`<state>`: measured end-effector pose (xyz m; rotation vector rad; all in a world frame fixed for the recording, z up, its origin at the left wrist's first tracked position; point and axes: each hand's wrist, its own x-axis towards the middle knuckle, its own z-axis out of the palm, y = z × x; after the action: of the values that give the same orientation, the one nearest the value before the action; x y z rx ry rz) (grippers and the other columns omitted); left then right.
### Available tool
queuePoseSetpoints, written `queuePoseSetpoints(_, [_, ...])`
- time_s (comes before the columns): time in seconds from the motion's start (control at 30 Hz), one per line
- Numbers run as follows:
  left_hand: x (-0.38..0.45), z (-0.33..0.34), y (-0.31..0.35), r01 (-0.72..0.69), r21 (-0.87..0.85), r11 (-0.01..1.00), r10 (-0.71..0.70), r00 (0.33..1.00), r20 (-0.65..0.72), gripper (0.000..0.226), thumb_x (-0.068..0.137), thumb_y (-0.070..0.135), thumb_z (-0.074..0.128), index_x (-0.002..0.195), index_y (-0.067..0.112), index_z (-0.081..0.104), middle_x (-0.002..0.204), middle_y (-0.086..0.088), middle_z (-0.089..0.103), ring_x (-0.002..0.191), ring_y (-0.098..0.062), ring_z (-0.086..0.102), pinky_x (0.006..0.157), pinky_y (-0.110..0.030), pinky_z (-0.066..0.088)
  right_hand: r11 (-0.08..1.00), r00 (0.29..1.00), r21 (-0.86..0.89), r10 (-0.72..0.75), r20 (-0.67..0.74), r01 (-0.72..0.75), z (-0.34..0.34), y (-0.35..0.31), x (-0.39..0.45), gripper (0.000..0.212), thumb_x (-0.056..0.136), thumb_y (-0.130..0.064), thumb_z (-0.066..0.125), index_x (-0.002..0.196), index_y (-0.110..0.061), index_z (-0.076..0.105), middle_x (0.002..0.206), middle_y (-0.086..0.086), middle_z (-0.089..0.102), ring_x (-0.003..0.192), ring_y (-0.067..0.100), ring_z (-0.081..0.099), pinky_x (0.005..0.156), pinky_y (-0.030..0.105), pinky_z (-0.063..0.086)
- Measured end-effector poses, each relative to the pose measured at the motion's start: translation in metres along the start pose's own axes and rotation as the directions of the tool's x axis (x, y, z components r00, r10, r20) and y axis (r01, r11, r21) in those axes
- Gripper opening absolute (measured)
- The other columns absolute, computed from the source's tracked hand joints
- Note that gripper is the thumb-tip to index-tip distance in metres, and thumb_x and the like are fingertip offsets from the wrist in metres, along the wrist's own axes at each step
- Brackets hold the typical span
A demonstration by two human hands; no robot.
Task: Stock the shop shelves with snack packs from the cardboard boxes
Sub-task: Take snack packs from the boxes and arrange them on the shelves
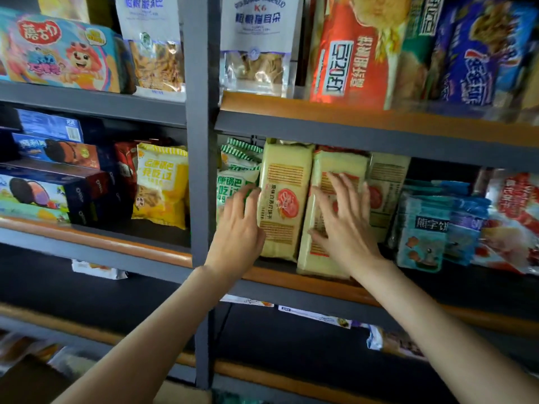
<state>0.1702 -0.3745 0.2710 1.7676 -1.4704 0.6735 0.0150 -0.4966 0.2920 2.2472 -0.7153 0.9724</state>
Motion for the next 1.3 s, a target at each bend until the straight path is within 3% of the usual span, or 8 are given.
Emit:
queuePoseSetpoints(0.2, [0.012,0.031,-0.002,0.324,0.147,0.935,-0.350,0.912,0.214,0.074,0.086,0.011,0.043,0.148,0.007,0.003,0.155,-0.021,-0.007,0.141,-0.042,-0.010,0.116,-0.055,0.004,0.990,0.975,0.052,-0.138,0.174,0.131,0.000,-0.017,0.014,0.112,0.065,-0.044,0.080,0.150,-0.023,0.011,0.157,0.017,-0.004,0.141,0.036,-0.012,0.105,0.056,-0.018])
queuePoseSetpoints(0.3, [0.026,0.031,0.001,0.613,0.049,0.789,-0.599,0.749,0.284,0.080,0.090,0.008,0.046,0.149,0.028,-0.004,0.152,-0.016,-0.023,0.140,-0.046,-0.003,0.108,-0.052,0.026,0.994,0.948,0.028,-0.112,0.299,0.109,0.016,-0.020,0.014,0.115,0.076,-0.045,0.072,0.145,-0.024,-0.017,0.148,0.018,-0.030,0.132,0.037,-0.032,0.098,0.052,-0.035])
queuePoseSetpoints(0.4, [0.036,0.033,0.004,0.695,0.026,0.719,-0.667,0.679,0.306,0.084,0.087,-0.003,0.041,0.148,0.034,-0.003,0.154,-0.010,-0.023,0.139,-0.048,0.005,0.090,-0.043,0.047,0.996,0.966,-0.068,-0.034,0.257,0.053,0.027,-0.025,0.010,0.132,0.042,-0.041,0.092,0.148,-0.016,0.017,0.149,0.025,0.009,0.139,0.041,0.007,0.108,0.057,-0.013])
queuePoseSetpoints(0.53, [0.036,0.045,-0.003,0.503,0.231,0.833,-0.553,0.767,0.326,0.076,0.088,0.000,0.036,0.149,0.019,-0.005,0.156,-0.001,-0.019,0.140,-0.039,-0.019,0.112,-0.056,0.013,0.991,0.979,-0.122,-0.027,0.204,0.053,0.036,-0.029,0.008,0.129,0.039,-0.027,0.094,0.145,-0.017,0.022,0.148,0.023,0.016,0.139,0.041,0.015,0.109,0.059,-0.006])
queuePoseSetpoints(0.67, [0.027,0.041,-0.004,0.593,0.107,0.798,-0.595,0.748,0.293,0.078,0.091,0.003,0.038,0.148,0.027,-0.009,0.154,-0.013,-0.022,0.140,-0.045,-0.011,0.113,-0.054,0.020,0.998,0.953,-0.013,-0.055,0.297,0.061,0.025,-0.031,0.009,0.116,0.070,-0.026,0.081,0.148,-0.023,-0.005,0.151,0.019,-0.017,0.136,0.037,-0.026,0.101,0.058,-0.030])
queuePoseSetpoints(0.8, [0.017,0.030,0.002,0.191,0.151,0.970,-0.227,0.933,0.280,0.089,0.090,0.016,0.046,0.143,0.030,-0.024,0.150,-0.015,-0.030,0.137,-0.045,-0.023,0.111,-0.059,0.001,0.986,0.976,0.160,0.011,0.217,-0.046,-0.002,-0.009,0.004,0.109,0.066,-0.044,0.080,0.150,-0.028,0.012,0.157,0.012,-0.008,0.142,0.034,-0.015,0.106,0.055,-0.018])
queuePoseSetpoints(1.03, [0.036,0.033,0.013,-0.205,0.421,0.883,-0.027,0.875,0.483,0.120,0.077,0.063,0.058,0.136,0.021,-0.037,0.139,-0.017,-0.046,0.131,-0.043,-0.034,0.107,-0.058,-0.013,0.992,0.860,0.084,0.035,0.509,-0.091,-0.014,0.027,-0.017,0.131,0.071,-0.049,0.075,0.136,-0.027,-0.036,0.142,0.006,-0.048,0.130,0.029,-0.042,0.106,0.054,-0.020])
queuePoseSetpoints(1.3, [0.040,0.029,0.021,-0.251,0.420,0.872,-0.013,0.846,0.532,0.117,0.081,0.051,0.059,0.137,0.015,-0.036,0.140,-0.025,-0.042,0.131,-0.050,-0.029,0.115,-0.054,0.005,0.980,0.817,0.074,0.110,0.566,-0.183,-0.018,0.018,-0.015,0.131,0.067,-0.051,0.075,0.132,-0.028,-0.037,0.141,0.008,-0.046,0.133,0.036,-0.034,0.100,0.056,-0.018])
